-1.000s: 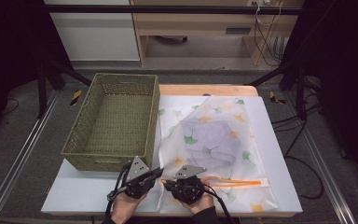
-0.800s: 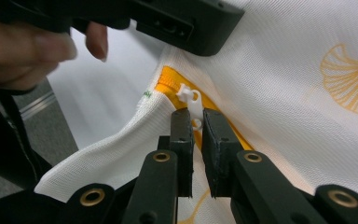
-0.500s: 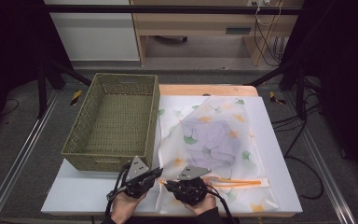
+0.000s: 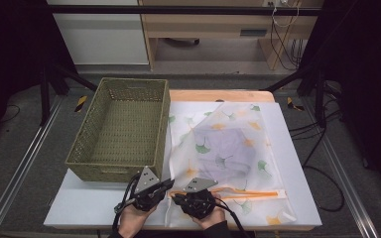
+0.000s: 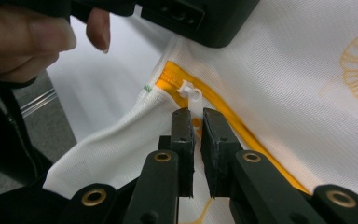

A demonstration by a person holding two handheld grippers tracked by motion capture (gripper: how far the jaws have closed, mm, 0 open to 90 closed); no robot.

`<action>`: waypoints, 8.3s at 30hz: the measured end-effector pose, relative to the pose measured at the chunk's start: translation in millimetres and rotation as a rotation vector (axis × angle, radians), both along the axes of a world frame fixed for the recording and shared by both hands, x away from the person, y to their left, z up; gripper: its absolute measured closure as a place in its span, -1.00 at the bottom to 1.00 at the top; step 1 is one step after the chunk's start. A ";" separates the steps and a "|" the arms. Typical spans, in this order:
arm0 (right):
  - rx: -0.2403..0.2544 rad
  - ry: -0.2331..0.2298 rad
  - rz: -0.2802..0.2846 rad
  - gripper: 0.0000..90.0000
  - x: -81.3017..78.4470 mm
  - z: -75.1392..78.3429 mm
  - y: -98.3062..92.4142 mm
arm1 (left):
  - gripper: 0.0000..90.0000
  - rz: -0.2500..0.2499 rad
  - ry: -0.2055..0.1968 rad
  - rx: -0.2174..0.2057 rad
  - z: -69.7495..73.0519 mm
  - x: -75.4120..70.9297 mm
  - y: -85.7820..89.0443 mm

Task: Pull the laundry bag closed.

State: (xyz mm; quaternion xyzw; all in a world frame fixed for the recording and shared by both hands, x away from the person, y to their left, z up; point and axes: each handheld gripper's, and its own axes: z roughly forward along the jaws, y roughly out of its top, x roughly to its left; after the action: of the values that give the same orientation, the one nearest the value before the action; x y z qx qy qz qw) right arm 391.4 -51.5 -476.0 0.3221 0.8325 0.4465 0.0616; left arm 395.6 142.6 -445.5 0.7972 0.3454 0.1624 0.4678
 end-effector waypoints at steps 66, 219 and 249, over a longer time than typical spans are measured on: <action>0.086 -0.002 -0.024 1.00 -1.2 7.5 -16.8 | 0.96 -0.028 -0.007 -0.032 2.8 -2.6 1.6; 0.147 -0.069 -0.001 0.53 -3.8 -4.5 -2.2 | 0.96 -0.055 -0.011 -0.086 7.9 -2.4 6.7; 0.172 -0.042 0.035 0.99 -8.1 3.7 -13.3 | 0.96 -0.051 -0.018 -0.057 6.9 0.6 8.6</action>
State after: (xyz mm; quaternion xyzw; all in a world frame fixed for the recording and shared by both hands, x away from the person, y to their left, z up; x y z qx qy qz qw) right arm 383.4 -64.8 -472.3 0.3020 0.7952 0.5239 0.0435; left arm 396.2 151.1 -438.6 0.7906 0.3251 0.1474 0.4975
